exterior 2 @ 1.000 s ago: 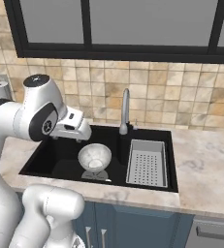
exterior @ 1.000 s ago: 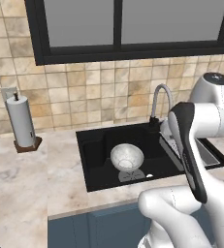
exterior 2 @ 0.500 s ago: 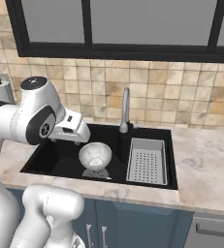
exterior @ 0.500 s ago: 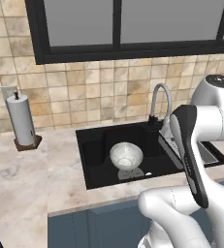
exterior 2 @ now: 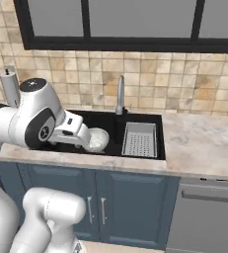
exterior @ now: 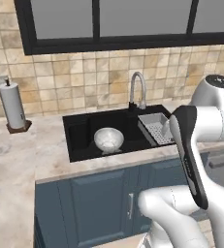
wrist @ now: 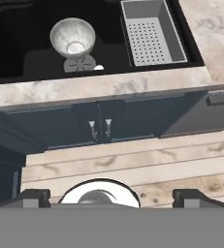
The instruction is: Pick the kettle and bowl and place them in the sink. Then turn on the water.
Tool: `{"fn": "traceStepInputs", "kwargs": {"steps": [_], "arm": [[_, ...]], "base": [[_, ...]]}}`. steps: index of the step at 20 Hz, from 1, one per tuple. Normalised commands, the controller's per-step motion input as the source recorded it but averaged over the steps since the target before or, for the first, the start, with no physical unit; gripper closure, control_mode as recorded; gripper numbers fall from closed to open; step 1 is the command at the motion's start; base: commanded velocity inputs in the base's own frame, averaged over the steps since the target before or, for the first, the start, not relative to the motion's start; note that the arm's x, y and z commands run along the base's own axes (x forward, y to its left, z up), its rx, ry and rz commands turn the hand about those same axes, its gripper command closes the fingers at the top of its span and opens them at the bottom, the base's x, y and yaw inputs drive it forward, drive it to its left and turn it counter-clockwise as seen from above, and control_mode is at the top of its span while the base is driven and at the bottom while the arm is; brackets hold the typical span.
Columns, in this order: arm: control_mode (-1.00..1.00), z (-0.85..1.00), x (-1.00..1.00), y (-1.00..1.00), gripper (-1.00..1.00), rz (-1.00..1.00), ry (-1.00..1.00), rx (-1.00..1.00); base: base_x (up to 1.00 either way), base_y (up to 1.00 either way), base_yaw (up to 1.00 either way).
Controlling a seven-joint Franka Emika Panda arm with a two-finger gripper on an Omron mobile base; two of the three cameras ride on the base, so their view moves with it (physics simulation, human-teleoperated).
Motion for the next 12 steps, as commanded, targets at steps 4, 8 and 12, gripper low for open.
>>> {"fn": "traceStepInputs", "kwargs": {"steps": [4,8,12], "arm": [[1.00,0.00,0.00,0.00,-1.00,0.00,0.00,0.00],[1.00,0.00,0.00,0.00,-1.00,0.00,0.00,0.00],[1.00,0.00,0.00,0.00,-1.00,0.00,0.00,0.00]], "base": [[-0.52,-0.52,-0.28],[-0.22,-0.39,-0.39],[-0.02,-0.36,-0.50]]}}
